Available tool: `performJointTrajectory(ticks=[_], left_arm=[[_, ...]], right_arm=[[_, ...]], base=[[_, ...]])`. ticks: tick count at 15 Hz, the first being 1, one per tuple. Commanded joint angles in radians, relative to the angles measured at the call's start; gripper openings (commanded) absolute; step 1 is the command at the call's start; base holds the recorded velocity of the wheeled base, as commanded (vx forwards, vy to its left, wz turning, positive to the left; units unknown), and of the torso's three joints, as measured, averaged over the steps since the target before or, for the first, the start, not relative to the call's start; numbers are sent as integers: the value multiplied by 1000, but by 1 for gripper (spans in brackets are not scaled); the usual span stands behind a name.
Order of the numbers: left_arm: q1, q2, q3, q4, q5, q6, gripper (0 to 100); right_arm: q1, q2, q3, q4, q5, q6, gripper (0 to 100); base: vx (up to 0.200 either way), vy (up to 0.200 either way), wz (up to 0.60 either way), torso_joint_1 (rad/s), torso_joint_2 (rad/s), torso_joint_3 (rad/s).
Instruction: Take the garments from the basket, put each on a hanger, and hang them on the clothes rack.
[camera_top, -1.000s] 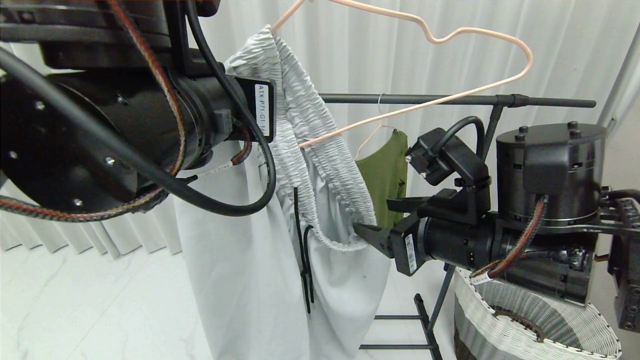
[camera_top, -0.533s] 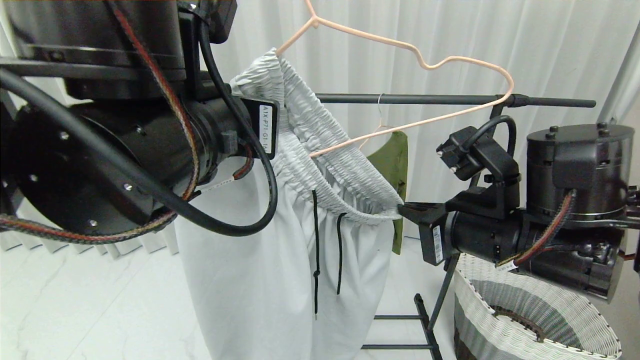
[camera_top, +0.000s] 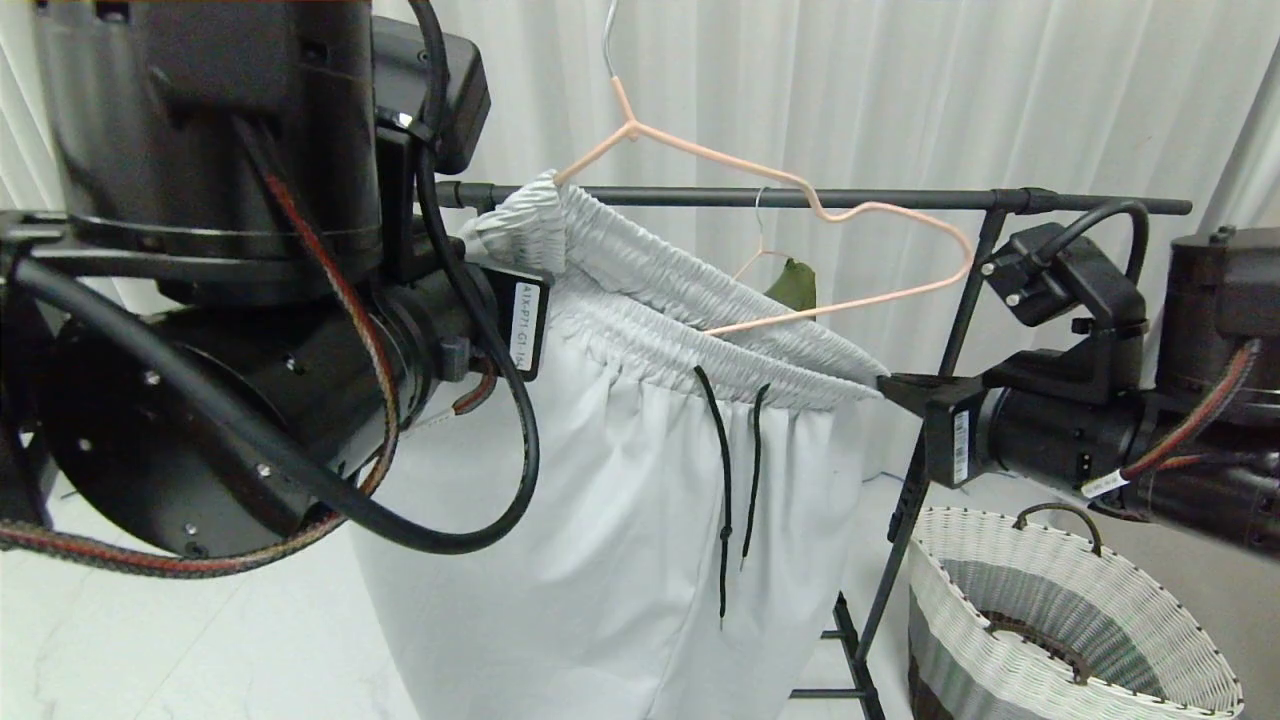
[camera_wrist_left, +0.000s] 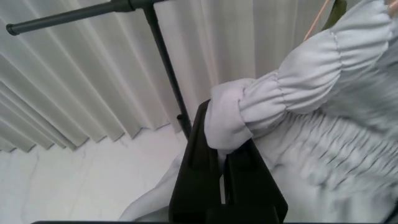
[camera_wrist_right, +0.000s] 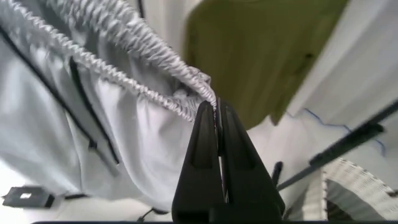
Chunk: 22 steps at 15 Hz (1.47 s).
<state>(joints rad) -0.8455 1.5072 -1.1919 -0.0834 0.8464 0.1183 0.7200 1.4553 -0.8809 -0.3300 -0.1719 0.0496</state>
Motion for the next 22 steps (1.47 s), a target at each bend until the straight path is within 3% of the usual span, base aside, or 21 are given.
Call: performJointTrajectory(ticks=[1,3,7,11,13,21,22], left_arm=[[6,-22,38,-15,2,15,0],[29,-22,58,-39,2,44,0],[63,-21,172,-223,-1,227,0],[80,-18,298,-383,-27,370,0],[80,-13,316,-392,-32,383,0],[79,-9,318,-392,-33,383,0],[79,-12,318,-392,-33,383,0]], right_arm=[[-51,-29,-3,-1,0,-2,0],[-76,-38,-6,-1,2,-2,0],[-119,-59,-6,-3,2,-2,0],[-96,-102,-10,3,34,-8,0],[-63,-130,-26,9,69,-19,0],[134,-155,-76,89,65,-45,0],[136,-155,-76,105,63,-45,100]], base=[[0,0,0,0,0,0],[0,0,0,0,0,0],[0,0,0,0,0,0],[0,0,0,0,0,0],[0,0,0,0,0,0],[0,0,0,0,0,0],[0,0,0,0,0,0]])
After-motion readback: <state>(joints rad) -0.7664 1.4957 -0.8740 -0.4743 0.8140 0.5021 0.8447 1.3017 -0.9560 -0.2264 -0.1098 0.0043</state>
